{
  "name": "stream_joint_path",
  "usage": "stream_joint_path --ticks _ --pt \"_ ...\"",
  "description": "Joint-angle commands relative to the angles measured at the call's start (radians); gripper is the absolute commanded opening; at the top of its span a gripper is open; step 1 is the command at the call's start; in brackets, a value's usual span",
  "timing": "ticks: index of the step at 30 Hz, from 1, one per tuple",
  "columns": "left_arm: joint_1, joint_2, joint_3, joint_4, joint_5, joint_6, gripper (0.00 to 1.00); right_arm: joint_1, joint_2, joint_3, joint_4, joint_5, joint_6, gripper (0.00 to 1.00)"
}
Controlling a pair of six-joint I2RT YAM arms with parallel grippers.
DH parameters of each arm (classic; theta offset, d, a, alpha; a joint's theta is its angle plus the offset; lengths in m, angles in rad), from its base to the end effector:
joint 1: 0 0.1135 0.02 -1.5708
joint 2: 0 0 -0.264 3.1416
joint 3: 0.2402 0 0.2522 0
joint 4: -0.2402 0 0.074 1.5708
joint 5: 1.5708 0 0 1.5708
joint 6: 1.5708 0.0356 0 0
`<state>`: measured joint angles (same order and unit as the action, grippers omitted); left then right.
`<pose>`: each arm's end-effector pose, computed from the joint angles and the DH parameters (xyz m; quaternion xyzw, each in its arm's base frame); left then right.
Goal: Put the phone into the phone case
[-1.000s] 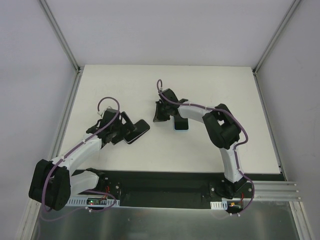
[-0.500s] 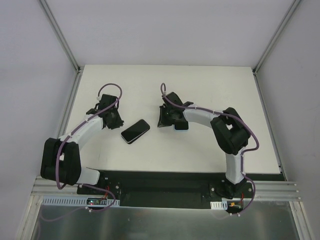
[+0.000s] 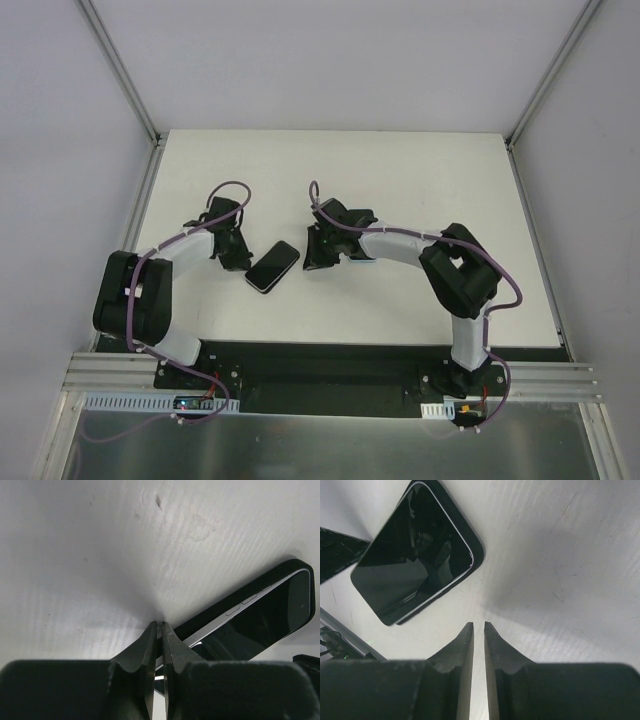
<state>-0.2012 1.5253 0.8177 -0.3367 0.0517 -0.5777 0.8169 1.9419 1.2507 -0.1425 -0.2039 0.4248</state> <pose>0.2820 -0.0594 0.1689 -0.1740 0.9494 -0.1219 0.2312 0.2794 0.3081 0.1690 -0.2167 0.9031 0.2857 0.2363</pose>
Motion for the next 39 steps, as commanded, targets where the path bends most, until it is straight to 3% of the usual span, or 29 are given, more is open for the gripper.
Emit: stream_joint_path --ticks 1,5,13,15,20,26,29,33,39 --pt "-0.001 -0.025 -0.08 0.08 0.17 -0.08 0.07 0.007 -0.011 0.003 0.021 0.0 0.022 0.17" --pt "-0.041 -0.065 -0.152 0.156 0.253 -0.143 0.11 0.004 0.026 0.021 0.012 0.021 0.028 0.16" --pt "-0.234 -0.068 -0.17 0.206 0.223 -0.263 0.13 -0.027 0.057 0.046 0.011 0.008 0.02 0.16" --pt "-0.233 -0.097 -0.175 0.205 0.209 -0.267 0.14 -0.047 0.037 0.039 0.003 0.004 0.008 0.17" --pt "-0.166 -0.201 -0.184 0.151 0.125 -0.232 0.29 -0.076 -0.046 -0.005 -0.034 0.0 -0.04 0.17" --pt "-0.139 -0.281 -0.183 0.176 0.143 -0.182 0.46 -0.09 -0.167 -0.085 -0.051 -0.083 -0.118 0.22" --pt "-0.139 -0.271 -0.178 0.206 0.187 -0.166 0.47 -0.09 -0.193 -0.099 -0.057 -0.159 -0.156 0.27" --pt "-0.139 -0.228 -0.176 0.226 0.2 -0.162 0.43 -0.093 -0.198 -0.091 -0.081 -0.183 -0.199 0.41" --pt "-0.139 -0.137 -0.163 0.257 0.22 -0.157 0.39 -0.108 -0.163 -0.068 -0.098 -0.241 -0.241 0.48"
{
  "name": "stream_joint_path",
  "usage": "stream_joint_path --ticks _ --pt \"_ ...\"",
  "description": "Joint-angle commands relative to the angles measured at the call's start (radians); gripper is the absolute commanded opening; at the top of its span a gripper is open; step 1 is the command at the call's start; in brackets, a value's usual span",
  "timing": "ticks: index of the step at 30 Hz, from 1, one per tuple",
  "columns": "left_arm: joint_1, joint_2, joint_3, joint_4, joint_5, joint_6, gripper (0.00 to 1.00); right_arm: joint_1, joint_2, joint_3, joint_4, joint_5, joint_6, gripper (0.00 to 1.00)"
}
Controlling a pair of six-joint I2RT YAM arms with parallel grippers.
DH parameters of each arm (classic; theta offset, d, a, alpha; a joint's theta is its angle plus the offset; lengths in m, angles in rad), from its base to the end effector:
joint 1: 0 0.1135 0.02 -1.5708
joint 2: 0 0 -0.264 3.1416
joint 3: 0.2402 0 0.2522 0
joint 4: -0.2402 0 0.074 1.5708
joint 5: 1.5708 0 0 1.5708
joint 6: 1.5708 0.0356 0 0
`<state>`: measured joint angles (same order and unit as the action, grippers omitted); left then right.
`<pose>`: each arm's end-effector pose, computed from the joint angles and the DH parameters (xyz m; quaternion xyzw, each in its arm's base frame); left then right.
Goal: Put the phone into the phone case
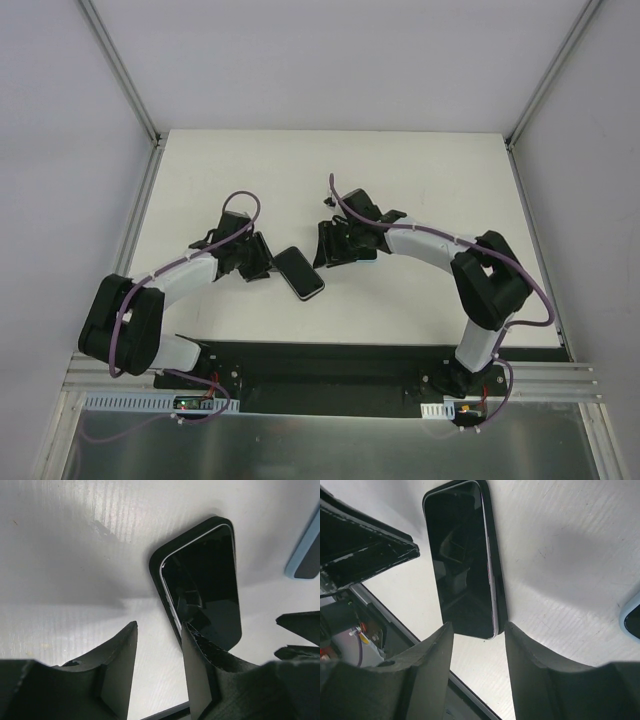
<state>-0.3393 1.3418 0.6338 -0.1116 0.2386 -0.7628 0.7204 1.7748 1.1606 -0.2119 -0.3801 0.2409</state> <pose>0.2417 -0.0942 0.1775 -0.1514 0.9122 -0.2850 0.2523 0.2775 0.2611 0.2012 -0.2840 0.8722 0.3212 0.2354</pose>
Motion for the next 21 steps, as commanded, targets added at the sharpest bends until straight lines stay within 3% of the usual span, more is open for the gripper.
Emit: stream_joint_path --ticks 1,7,13,18,21 --pt "-0.001 0.054 0.023 0.035 0.033 0.028 0.39 -0.012 0.011 0.025 -0.03 -0.068 -0.064 0.49" --pt "-0.001 0.149 0.04 0.078 0.054 0.033 0.38 -0.01 0.058 0.024 -0.024 -0.118 -0.081 0.48" --pt "-0.001 0.21 0.029 0.079 0.042 0.023 0.23 0.005 0.089 0.017 -0.011 -0.128 -0.081 0.48" --pt "-0.001 0.227 0.03 0.079 0.059 0.019 0.11 0.013 0.112 0.039 -0.012 -0.134 -0.077 0.58" --pt "-0.001 0.224 0.026 0.079 0.065 0.017 0.09 0.02 0.135 0.06 -0.018 -0.134 -0.077 0.63"
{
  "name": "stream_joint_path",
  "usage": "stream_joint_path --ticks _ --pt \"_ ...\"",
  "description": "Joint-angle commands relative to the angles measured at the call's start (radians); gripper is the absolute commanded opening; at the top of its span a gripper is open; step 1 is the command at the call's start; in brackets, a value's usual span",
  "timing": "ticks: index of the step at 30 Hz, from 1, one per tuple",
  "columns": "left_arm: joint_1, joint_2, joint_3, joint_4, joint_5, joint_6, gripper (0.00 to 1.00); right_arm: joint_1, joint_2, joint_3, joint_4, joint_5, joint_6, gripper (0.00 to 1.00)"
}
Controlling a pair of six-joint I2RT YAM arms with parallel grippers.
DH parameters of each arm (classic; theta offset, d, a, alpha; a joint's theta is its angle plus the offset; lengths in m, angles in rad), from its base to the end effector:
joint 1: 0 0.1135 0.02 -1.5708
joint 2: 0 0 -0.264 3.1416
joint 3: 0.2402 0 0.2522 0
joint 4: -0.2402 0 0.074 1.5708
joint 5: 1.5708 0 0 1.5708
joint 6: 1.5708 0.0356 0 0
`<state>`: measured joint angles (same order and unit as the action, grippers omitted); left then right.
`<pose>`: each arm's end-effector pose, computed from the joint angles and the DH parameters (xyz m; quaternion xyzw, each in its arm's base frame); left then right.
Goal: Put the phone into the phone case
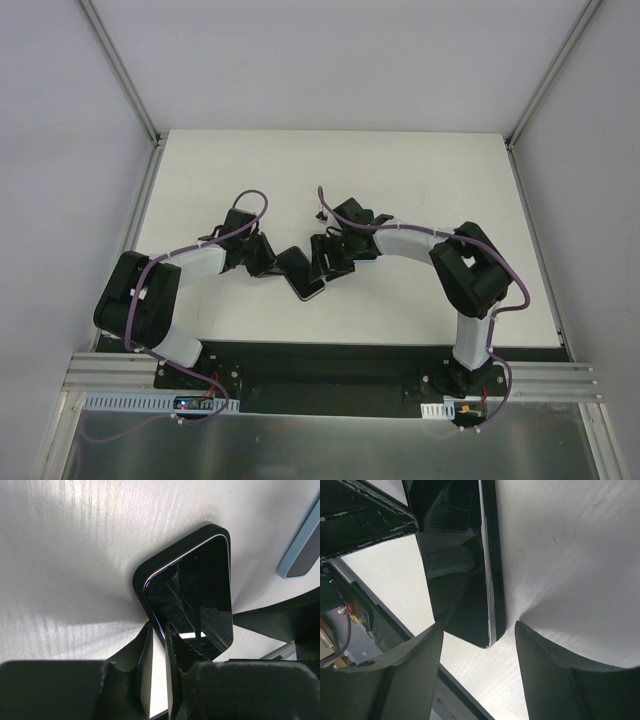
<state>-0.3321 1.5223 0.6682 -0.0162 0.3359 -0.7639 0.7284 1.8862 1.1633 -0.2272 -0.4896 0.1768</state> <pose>0.2634 -0.1033 0.1496 -0.1424 0.9169 -0.3103 0.2070 0.2773 0.2698 0.1617 -0.3228 0.8688 0.3371 0.1655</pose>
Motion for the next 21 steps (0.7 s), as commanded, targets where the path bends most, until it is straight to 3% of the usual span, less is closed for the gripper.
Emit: stream_joint_path --ticks 1,4,8,11,18,21 --pt "-0.008 0.039 -0.012 -0.016 -0.032 0.02 0.09 0.012 0.031 0.062 -0.001 -0.021 -0.013 0.63" --pt "-0.008 0.027 -0.013 -0.016 -0.026 0.02 0.11 0.016 0.056 0.078 -0.004 -0.018 -0.002 0.63" --pt "-0.008 0.012 -0.012 -0.01 0.006 0.017 0.15 0.022 0.073 0.078 0.0 0.003 0.012 0.52" --pt "-0.008 0.015 -0.016 0.004 0.046 0.002 0.18 0.026 0.082 0.079 0.005 0.016 0.023 0.51" --pt "-0.012 -0.074 -0.081 0.007 0.002 -0.005 0.52 0.028 0.082 0.052 0.037 0.01 0.049 0.51" --pt "-0.012 -0.074 -0.082 0.012 0.023 -0.011 0.49 0.029 0.086 0.05 0.071 -0.004 0.069 0.51"
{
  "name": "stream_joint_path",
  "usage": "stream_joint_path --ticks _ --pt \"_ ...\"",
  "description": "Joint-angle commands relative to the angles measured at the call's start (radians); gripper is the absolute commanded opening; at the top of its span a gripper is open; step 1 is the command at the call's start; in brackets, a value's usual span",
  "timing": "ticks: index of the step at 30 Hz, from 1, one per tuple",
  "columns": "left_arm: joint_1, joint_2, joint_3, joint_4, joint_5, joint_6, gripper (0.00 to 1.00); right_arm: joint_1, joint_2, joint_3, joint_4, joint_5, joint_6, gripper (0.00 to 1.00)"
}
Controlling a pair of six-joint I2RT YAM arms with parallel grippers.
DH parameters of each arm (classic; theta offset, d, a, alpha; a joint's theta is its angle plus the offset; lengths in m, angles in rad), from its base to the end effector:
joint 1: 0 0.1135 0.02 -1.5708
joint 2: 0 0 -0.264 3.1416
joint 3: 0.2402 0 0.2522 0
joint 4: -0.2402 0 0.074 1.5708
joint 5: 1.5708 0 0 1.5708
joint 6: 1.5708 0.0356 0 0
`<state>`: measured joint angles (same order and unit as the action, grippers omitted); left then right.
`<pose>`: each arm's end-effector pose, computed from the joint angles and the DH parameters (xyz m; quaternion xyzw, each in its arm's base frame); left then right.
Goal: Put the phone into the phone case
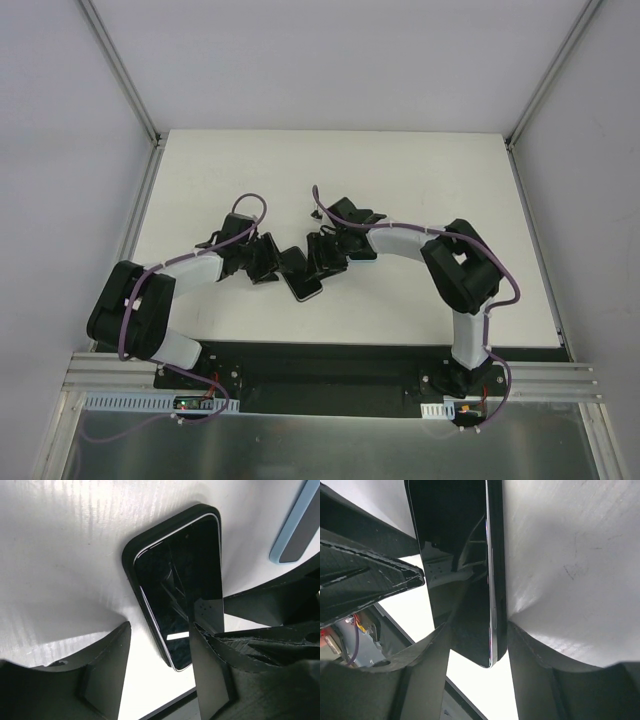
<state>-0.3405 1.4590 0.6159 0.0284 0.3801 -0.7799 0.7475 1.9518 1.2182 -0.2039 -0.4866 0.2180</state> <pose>0.2517 -0.1032 0.1550 -0.1308 0.9059 -0.3413 0.2138 0.2840 0.2860 0.1541 -0.3137 0.8705 0.3431 0.1614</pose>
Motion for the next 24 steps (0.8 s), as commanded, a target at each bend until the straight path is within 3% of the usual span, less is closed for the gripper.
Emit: stream_joint_path --ticks 1,9,14,18,24 --pt "-0.003 -0.006 -0.031 -0.03 -0.011 0.002 0.45 0.01 0.027 -0.005 0.057 -0.023 0.043 0.51" --pt "-0.005 0.041 -0.067 0.033 0.031 -0.018 0.27 0.01 0.059 0.018 0.074 0.028 0.073 0.56" --pt "-0.005 0.054 -0.079 0.083 0.086 -0.045 0.13 0.004 0.09 0.03 0.124 -0.087 0.102 0.59" --pt "-0.003 0.072 -0.093 0.151 0.135 -0.076 0.09 -0.029 0.091 -0.002 0.332 -0.272 0.239 0.59" --pt "-0.002 0.077 -0.126 0.248 0.193 -0.116 0.08 -0.04 0.061 -0.009 0.393 -0.352 0.262 0.58"
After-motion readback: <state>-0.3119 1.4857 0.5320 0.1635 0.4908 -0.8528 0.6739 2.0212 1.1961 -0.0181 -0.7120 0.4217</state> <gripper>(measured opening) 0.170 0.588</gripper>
